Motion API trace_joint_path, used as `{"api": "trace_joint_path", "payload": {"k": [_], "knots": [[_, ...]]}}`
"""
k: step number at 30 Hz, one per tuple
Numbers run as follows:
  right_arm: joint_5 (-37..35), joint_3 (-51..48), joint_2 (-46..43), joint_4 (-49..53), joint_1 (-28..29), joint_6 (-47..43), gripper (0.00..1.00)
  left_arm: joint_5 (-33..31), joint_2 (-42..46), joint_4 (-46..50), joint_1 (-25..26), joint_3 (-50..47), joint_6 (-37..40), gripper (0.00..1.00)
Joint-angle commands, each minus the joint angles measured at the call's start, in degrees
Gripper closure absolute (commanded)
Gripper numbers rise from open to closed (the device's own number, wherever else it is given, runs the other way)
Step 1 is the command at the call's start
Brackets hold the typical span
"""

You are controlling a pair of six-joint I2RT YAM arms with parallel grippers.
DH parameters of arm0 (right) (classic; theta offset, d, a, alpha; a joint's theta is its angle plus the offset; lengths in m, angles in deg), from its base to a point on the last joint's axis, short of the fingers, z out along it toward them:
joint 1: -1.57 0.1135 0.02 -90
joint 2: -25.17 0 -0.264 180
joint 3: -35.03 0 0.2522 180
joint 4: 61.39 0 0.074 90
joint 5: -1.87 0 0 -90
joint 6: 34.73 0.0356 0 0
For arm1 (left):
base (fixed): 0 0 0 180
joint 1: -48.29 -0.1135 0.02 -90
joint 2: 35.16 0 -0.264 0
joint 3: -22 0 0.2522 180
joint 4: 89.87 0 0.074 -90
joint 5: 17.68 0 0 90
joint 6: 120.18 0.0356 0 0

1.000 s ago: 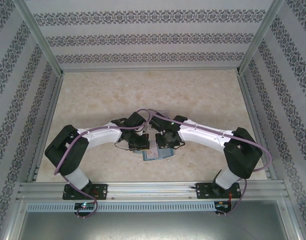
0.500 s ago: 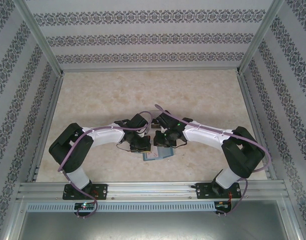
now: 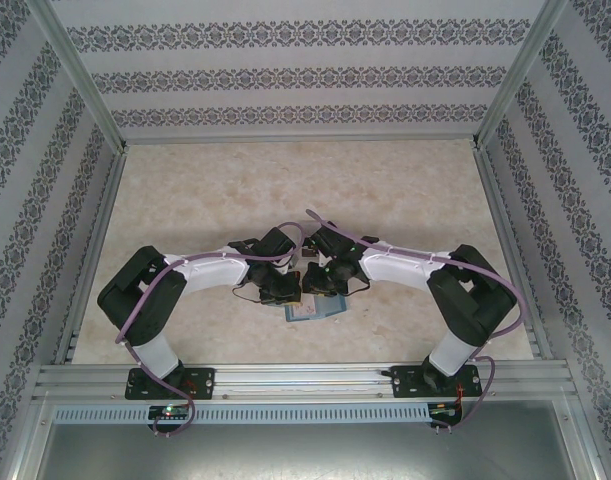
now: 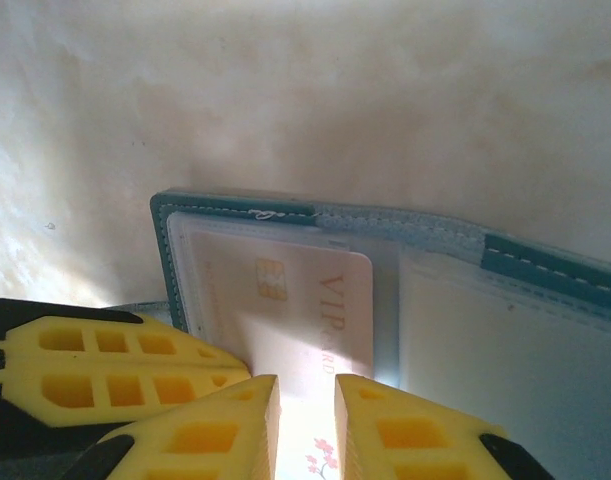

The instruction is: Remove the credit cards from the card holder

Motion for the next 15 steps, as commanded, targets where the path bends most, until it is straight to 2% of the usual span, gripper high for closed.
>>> {"api": "trace_joint_path", "payload": {"k": [1,15], "knots": [[1.4,-0.7,1.0,-0.6,-0.4,0.8,0.77,-1.9,0.1,1.4,0.7,-0.2,0.4,1.0],[-0.5,-1.3,2.6,0.9,-0.4,-0.4,0.71,-1.4,0.1,1.1,0.7,0.1,0.3,1.0]]}}
